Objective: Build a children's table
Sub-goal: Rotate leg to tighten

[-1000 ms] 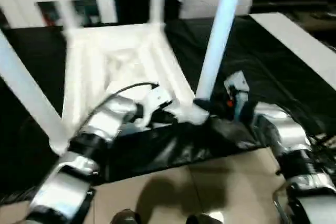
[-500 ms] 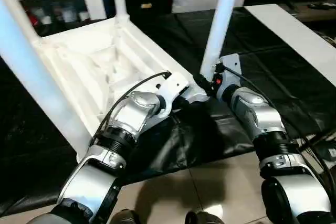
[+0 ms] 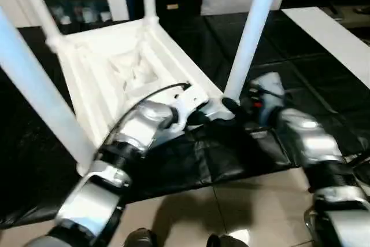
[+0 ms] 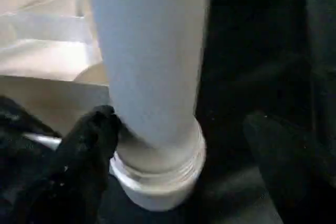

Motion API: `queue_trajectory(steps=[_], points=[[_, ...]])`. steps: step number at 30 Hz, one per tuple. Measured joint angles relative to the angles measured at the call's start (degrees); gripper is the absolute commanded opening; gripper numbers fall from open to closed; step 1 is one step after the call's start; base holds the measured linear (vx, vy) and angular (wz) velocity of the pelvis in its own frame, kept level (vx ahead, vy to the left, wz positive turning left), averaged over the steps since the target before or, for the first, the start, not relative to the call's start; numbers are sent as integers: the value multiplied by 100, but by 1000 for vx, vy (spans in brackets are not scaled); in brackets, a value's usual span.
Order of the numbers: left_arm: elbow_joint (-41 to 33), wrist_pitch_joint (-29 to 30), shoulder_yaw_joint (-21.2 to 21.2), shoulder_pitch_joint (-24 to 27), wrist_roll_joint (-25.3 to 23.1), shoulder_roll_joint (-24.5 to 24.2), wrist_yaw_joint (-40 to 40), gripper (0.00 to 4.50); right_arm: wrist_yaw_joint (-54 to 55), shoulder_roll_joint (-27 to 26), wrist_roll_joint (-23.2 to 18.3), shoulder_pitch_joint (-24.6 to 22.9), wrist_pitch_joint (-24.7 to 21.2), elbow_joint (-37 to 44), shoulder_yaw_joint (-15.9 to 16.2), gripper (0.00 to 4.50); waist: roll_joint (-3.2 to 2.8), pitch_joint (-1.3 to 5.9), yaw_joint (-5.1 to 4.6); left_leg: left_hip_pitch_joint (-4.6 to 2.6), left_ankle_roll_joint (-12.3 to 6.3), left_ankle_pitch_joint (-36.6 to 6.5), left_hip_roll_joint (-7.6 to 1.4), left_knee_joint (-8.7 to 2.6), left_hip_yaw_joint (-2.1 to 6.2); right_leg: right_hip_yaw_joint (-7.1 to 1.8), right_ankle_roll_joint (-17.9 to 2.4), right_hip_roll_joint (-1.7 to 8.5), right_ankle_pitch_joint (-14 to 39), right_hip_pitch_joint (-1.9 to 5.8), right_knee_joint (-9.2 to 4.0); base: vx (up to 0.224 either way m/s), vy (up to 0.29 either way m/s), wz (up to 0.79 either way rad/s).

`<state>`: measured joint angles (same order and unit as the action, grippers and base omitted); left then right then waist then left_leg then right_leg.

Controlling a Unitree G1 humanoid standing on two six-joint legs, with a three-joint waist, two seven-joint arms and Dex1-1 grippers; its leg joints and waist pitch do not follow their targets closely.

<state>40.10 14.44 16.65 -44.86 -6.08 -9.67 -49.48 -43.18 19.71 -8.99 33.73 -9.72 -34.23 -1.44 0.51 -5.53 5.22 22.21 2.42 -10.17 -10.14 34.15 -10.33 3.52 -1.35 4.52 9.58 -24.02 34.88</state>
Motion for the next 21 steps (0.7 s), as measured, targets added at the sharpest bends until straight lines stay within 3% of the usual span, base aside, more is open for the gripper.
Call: queue_trajectory(steps=[6,10,16,18,21], points=[[91,-581,200,-3,14,-437,-848,0,-1142,704,-69,-156,173,178,133,444,0,1,97,1,-1,0,0,12,0,5,0,5,0,10,-1,0,0,0],[95,-810,303,-3,2,-617,-1230,0,-1651,807,-141,-213,280,205,218,444,0,1,141,-2,1,-1,-3,23,1,10,0,10,0,14,10,0,0,0],[-55,-1219,468,144,91,-904,-2147,0,-2339,1055,-42,-226,885,211,484,444,1,3,227,-2,1,-1,1,31,-2,19,0,26,0,28,9,0,0,0],[-83,-1328,540,156,121,-947,-2396,0,-2742,1115,-71,-272,871,270,577,444,5,5,291,-4,0,-1,1,35,-3,22,0,31,0,34,10,0,0,0],[-114,-1392,609,157,134,-989,-2586,0,-3131,1134,-190,-276,855,272,649,444,5,5,313,-4,-11,5,5,39,-8,26,0,42,0,38,14,0,0,0]])
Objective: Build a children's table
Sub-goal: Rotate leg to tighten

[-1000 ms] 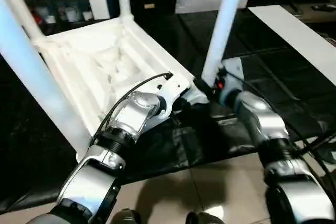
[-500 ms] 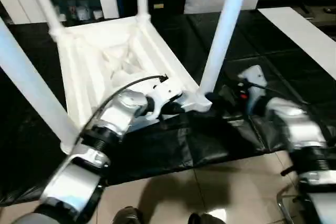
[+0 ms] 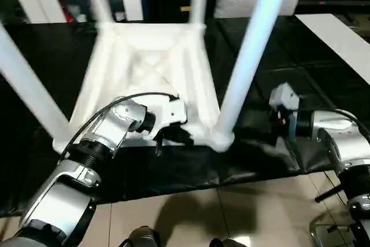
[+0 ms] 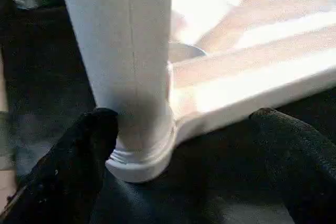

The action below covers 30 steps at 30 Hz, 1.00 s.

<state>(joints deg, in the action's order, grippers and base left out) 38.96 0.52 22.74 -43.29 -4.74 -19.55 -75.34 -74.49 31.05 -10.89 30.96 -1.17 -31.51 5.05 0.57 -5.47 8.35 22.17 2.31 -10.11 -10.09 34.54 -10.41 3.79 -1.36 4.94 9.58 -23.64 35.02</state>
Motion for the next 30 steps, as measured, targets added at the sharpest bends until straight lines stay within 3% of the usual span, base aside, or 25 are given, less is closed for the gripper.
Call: queue_trajectory(steps=[6,10,11,19,26,30], points=[[-64,-49,36,40,5,-19,-172,0,-521,2,-208,2,-221,-10,107,373,3,2,0,-6,-7,4,4,3,-6,9,0,15,0,13,1,0,0,0],[-126,-49,52,65,9,-38,-206,0,-727,-27,-299,2,-348,-10,115,359,3,2,8,-4,-8,5,4,2,-6,13,0,17,0,14,0,0,0,0],[-128,-49,54,65,9,-48,-207,0,-750,-55,-313,2,-374,-10,115,334,3,2,8,-4,-8,5,4,2,-6,13,0,17,0,14,1,0,0,0],[-148,-45,56,70,8,-54,-223,0,-794,-193,-333,5,-381,-20,116,282,3,2,5,-4,-8,5,4,2,-6,14,0,17,0,14,0,0,0,0],[-188,-24,57,97,30,-83,-316,0,-811,-387,-426,19,-515,-45,208,208,4,2,8,-4,-8,5,4,2,-6,16,0,19,0,16,0,0,0,0],[-232,31,59,118,40,-114,-326,0,-810,-424,-443,20,-610,-41,203,195,4,2,-5,-8,-8,5,4,2,-6,16,0,19,0,17,2,0,0,0]])
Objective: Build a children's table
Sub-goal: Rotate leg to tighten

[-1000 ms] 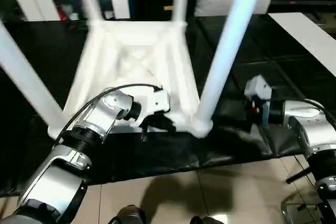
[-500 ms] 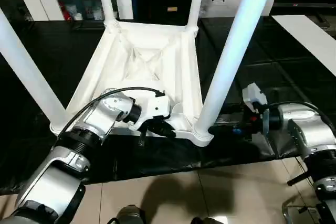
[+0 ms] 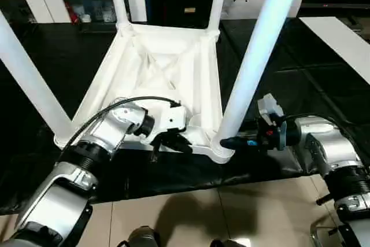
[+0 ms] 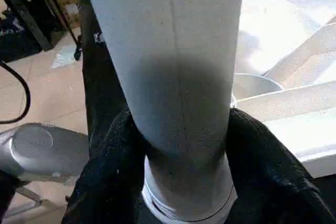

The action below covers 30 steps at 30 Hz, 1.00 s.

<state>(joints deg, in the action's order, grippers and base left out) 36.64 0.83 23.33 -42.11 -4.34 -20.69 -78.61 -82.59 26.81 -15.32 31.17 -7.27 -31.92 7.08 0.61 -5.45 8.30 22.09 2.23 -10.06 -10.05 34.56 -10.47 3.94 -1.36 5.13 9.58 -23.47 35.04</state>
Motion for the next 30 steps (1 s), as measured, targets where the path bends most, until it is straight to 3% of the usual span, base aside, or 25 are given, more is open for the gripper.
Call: queue_trajectory(steps=[4,9,15,20,25,26,30], points=[[-103,138,-54,65,25,-1,-3,0,7,-2,-17,-31,-171,96,-15,191,0,0,-4,0,0,0,0,0,0,0,0,0,0,0,-1,0,0,0],[-127,773,-291,65,25,180,358,0,665,-116,2,-124,-618,383,-148,191,-3,2,-25,-10,-4,4,1,1,-1,-2,-1,0,-1,6,3,0,0,0],[-130,1645,-589,45,5,638,1543,0,2308,-614,323,-45,-776,355,-488,191,-5,3,-345,-26,10,12,2,0,-1,-1,30,3,16,5,-5,0,0,0],[53,2341,-1021,-175,-171,1339,3117,0,4425,-1413,672,550,-1207,-35,-843,190,-3,1,-534,-7,22,22,1,-5,-1,2,34,2,-12,-35,0,0,0,0],[155,2507,-1229,-281,-168,1704,3910,0,5494,-1782,821,943,-1136,-438,-980,190,-3,2,-542,14,14,24,0,-28,-1,9,11,0,-33,-61,-7,0,0,0],[153,2509,-1232,-284,-168,1738,3977,0,5535,-1790,867,954,-1031,-486,-977,245,-3,2,-513,16,-14,33,0,-32,-1,11,18,0,-25,-62,-9,0,0,0],[113,2528,-1231,-284,-180,1757,4033,0,5497,-1826,941,957,-808,-562,-971,265,-3,2,-474,22,-33,22,0,-34,-7,11,13,1,-13,-69,-10,0,0,0]])
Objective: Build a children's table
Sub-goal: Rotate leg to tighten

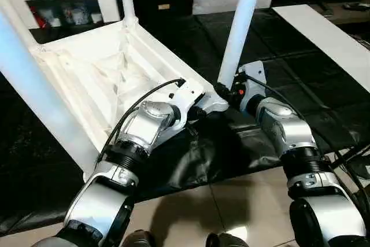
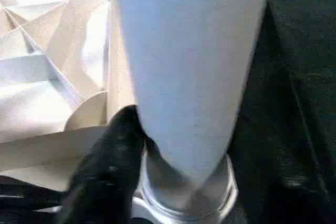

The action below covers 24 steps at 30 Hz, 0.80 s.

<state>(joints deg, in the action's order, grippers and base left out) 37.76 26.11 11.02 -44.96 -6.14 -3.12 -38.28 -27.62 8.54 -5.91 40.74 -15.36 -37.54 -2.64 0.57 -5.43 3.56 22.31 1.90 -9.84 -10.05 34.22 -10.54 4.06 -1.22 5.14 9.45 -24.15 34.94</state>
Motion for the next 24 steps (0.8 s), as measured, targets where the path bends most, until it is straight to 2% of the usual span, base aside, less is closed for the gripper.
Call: queue_trajectory(steps=[1,7,9,11,16,17,24], points=[[0,-1,1,0,-3,-3,-1,0,-13,2,0,0,8,-3,0,295,0,0,-1,0,0,0,0,1,-1,0,0,1,0,0,0,0,0,0],[57,-271,112,0,-7,-159,-266,0,-461,170,-6,-103,292,-12,101,338,0,-1,19,-1,2,2,0,5,-2,0,0,2,-3,3,3,0,0,0],[144,-479,199,0,-3,-295,-542,0,-925,399,-67,-289,468,67,144,351,-1,-1,82,-3,2,2,0,6,-1,0,0,2,-3,7,3,0,0,0],[212,-740,303,1,-6,-471,-873,0,-1475,656,-137,-486,572,226,203,383,-5,-2,158,-6,2,2,0,7,-1,0,0,3,-4,9,6,0,0,0],[270,-1187,517,1,-37,-811,-1504,0,-2338,1048,-200,-582,736,357,375,415,-5,-2,251,-2,3,2,1,25,-1,0,-2,10,-10,19,6,0,0,0],[271,-1281,577,2,-37,-895,-1682,0,-2500,1183,-227,-615,778,358,376,435,-5,-2,291,-2,2,1,4,27,-1,-1,-4,13,-10,24,4,0,0,0],[336,-1820,770,7,-34,-1270,-2510,0,-3488,1732,-421,-749,900,368,359,448,-5,-1,396,-7,14,-5,5,33,-2,-1,-6,16,-14,33,11,0,0,0]])
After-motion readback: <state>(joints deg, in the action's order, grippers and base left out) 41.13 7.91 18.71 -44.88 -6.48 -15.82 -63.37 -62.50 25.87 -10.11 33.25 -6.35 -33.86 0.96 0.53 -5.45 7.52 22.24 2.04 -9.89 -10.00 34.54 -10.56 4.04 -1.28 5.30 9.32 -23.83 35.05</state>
